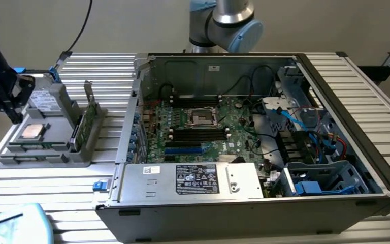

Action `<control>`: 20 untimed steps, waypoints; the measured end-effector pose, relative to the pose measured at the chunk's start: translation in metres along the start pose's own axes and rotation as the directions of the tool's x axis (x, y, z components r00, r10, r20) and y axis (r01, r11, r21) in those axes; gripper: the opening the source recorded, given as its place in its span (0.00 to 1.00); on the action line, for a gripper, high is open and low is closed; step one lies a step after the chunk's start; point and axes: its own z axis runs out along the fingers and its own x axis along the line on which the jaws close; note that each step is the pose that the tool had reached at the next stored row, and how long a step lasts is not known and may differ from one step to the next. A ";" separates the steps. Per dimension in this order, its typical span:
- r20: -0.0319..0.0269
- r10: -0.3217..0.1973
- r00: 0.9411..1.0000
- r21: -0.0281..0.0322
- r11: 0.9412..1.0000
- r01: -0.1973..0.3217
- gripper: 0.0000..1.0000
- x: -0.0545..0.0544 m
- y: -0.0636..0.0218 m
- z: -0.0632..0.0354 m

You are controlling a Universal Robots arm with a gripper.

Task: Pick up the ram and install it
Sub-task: 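Pick up the ram and move it above insertion slot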

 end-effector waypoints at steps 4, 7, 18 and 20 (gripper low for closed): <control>-0.003 -0.073 0.997 0.004 0.997 0.073 0.10 0.000 0.0000 0.0005; -0.006 -0.127 0.992 0.006 0.992 0.127 0.10 0.000 0.0000 0.0009; -0.017 -0.320 0.947 0.015 0.947 0.320 0.10 0.000 -0.0001 0.0032; -0.019 -0.354 0.935 0.016 0.935 0.354 0.10 0.000 -0.0001 0.0035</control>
